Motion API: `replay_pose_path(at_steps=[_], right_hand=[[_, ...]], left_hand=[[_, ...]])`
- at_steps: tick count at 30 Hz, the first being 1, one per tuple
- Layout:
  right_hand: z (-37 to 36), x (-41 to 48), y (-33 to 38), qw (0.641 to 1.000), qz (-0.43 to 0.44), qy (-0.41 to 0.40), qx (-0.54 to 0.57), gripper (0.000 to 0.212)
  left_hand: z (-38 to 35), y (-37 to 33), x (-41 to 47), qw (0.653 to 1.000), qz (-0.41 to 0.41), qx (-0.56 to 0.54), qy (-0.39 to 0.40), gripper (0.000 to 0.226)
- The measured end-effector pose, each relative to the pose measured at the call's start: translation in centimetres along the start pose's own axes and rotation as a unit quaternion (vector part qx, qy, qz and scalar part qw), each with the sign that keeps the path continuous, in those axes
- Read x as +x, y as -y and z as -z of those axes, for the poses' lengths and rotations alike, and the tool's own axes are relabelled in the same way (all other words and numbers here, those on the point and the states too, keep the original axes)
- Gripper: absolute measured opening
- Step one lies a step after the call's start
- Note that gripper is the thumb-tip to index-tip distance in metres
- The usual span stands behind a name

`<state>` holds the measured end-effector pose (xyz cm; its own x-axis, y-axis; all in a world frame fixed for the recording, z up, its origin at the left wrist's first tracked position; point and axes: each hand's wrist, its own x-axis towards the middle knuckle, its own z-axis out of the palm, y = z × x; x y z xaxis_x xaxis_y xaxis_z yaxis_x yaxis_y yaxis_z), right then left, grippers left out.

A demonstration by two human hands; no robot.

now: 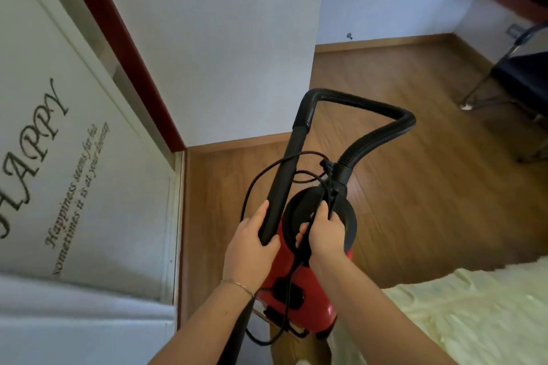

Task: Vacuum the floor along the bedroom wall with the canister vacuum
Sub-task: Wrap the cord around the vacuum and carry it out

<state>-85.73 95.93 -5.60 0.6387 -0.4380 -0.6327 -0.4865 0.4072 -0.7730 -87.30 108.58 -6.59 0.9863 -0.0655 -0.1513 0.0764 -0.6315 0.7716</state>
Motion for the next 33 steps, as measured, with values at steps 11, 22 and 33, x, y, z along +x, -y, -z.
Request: replay_pose_path(at_steps=[11,22,33], right_hand=[[-7.5,14.0,11.3,0.987,-0.023,-0.123,0.095,0.03],[-5.7,29.0,21.2,0.96,-0.06,-0.185,0.201,0.034],[-0.1,44.3,35.5,0.949,-0.034,-0.21,0.233,0.034]], left_hand=[[-0.2,-5.0,22.2,0.99,-0.066,0.035,0.118,0.067],[-9.0,-13.5,38.1,0.97,-0.124,0.08,0.194,0.065],[-19.8,-25.9,52.6,0.963,-0.145,0.076,0.215,0.065]])
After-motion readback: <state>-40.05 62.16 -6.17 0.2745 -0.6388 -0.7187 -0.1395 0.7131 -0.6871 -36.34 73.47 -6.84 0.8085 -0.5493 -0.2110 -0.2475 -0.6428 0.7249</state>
